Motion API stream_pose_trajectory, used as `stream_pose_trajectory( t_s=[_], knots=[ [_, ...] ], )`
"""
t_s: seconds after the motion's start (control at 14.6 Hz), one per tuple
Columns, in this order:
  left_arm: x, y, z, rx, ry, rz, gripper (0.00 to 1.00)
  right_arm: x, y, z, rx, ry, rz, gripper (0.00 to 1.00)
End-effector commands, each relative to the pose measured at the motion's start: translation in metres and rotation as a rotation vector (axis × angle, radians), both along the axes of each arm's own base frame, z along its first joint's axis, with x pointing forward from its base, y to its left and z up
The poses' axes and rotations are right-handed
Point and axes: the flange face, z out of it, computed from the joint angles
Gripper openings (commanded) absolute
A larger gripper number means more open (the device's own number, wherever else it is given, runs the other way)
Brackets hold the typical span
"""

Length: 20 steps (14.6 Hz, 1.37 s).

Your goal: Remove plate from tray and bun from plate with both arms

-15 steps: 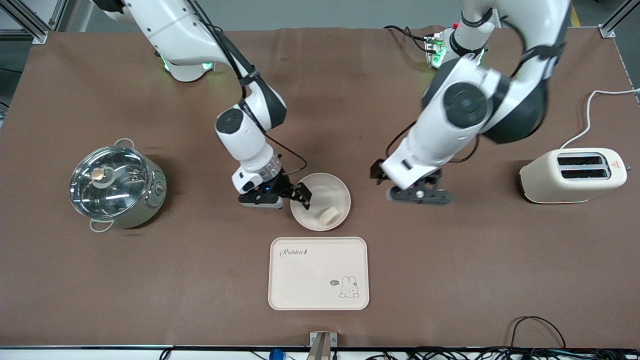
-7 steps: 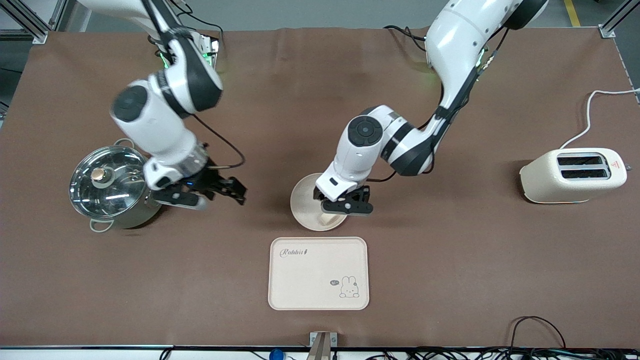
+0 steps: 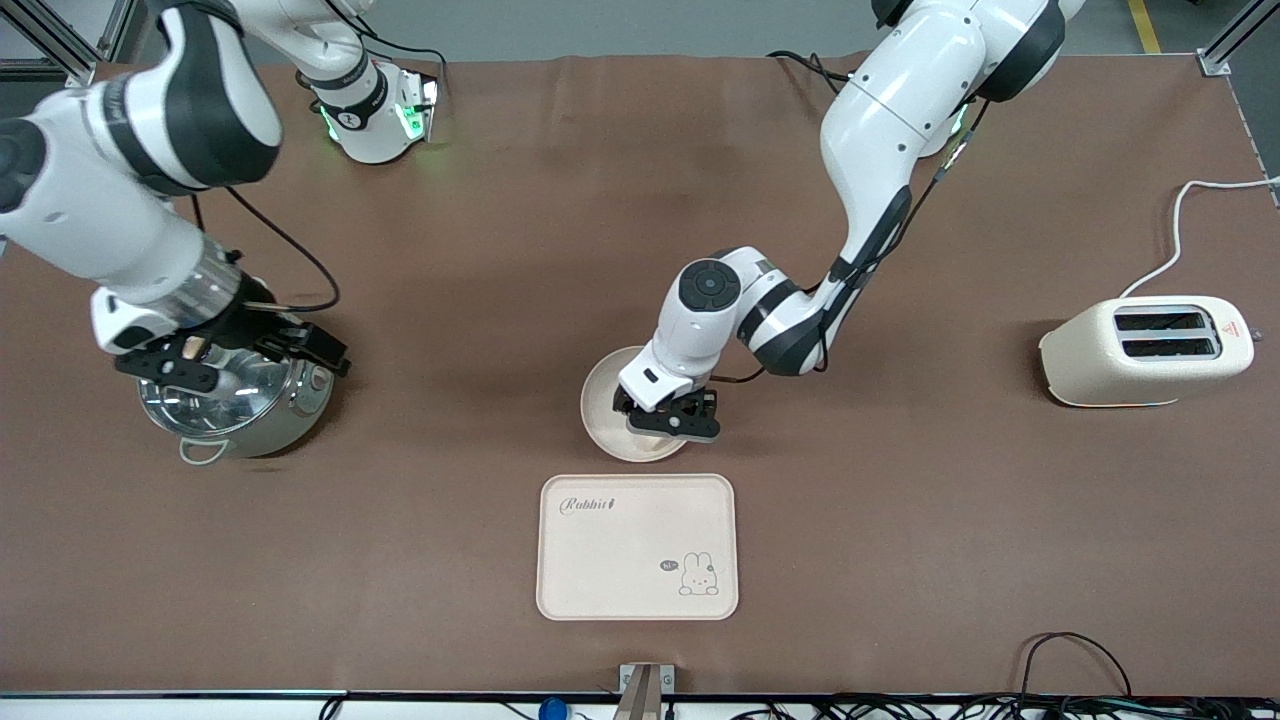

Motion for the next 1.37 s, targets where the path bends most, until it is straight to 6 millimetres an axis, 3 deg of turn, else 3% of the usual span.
stream_pose_trajectory(
  t_s=[0.0, 0.14, 0.41, 0.55, 0.75, 0.82, 1.1, 1.24, 1.3],
  knots=[
    [0.0, -0.003, 0.0, 0.021, -0.031, -0.007, 0.99, -0.002, -0.029, 0.03, -0.006, 0.019, -0.02, 1.0],
    [-0.006, -0.002, -0.009, 0.041, -0.028, -0.017, 0.98, -0.002, -0.066, 0.045, -0.006, 0.049, -0.069, 1.0],
    [-0.013, -0.005, -0.023, 0.078, -0.056, -0.012, 0.9, -0.021, -0.102, 0.092, -0.061, 0.007, -0.015, 1.0],
    [-0.013, -0.005, -0.022, 0.078, -0.062, -0.005, 0.68, -0.028, -0.112, 0.119, -0.139, 0.008, -0.004, 1.0],
    [-0.014, -0.006, -0.022, 0.075, -0.06, 0.003, 0.25, -0.036, -0.119, 0.157, -0.157, -0.011, 0.081, 1.0],
    [-0.014, -0.006, -0.021, 0.073, -0.059, 0.017, 0.16, -0.04, -0.121, 0.156, -0.155, 0.019, 0.09, 1.0],
    [-0.02, -0.013, -0.017, 0.071, -0.057, 0.023, 0.0, -0.044, -0.137, 0.153, -0.139, 0.045, 0.142, 1.0],
    [-0.017, -0.008, -0.01, 0.1, -0.05, 0.033, 0.0, -0.046, -0.133, 0.158, -0.152, 0.042, 0.153, 1.0],
    [-0.009, 0.002, 0.007, 0.153, -0.038, 0.049, 0.0, -0.05, -0.131, 0.158, -0.149, 0.066, 0.156, 1.0]
  ],
)
